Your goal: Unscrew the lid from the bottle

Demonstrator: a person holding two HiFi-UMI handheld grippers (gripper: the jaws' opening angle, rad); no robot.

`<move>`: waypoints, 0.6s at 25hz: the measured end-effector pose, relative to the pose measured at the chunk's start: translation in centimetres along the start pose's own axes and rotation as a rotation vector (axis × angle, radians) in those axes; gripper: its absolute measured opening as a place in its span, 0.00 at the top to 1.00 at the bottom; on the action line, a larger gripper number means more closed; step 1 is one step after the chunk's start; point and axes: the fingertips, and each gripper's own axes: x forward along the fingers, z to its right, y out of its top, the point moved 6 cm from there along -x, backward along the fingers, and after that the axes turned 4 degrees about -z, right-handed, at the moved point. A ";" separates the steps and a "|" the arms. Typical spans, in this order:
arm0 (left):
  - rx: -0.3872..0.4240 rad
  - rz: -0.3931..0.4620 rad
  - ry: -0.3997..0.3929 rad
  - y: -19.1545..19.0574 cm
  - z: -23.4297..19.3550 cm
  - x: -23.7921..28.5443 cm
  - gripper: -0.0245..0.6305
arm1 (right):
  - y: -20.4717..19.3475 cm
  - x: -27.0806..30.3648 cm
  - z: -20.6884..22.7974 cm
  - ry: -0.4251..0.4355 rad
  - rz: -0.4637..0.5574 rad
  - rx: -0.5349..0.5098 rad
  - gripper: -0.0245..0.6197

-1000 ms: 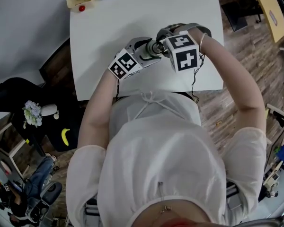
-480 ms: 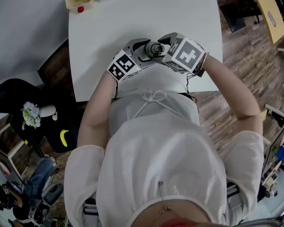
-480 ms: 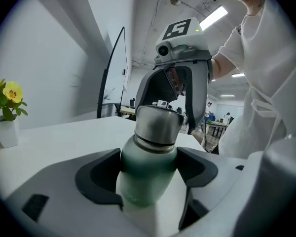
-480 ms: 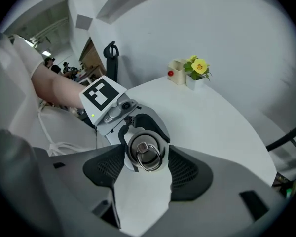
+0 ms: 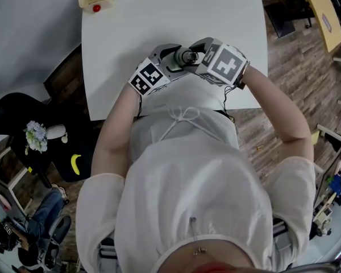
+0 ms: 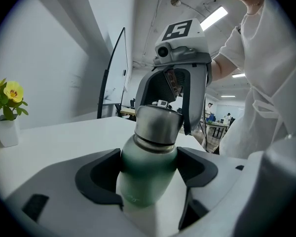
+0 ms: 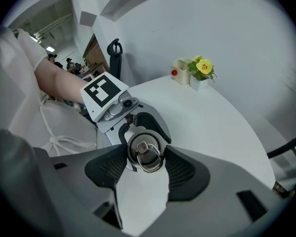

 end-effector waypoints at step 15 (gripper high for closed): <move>0.002 -0.004 -0.011 0.0 0.1 0.1 0.40 | 1.1 0.2 0.0 0.184 -0.205 -0.581 0.58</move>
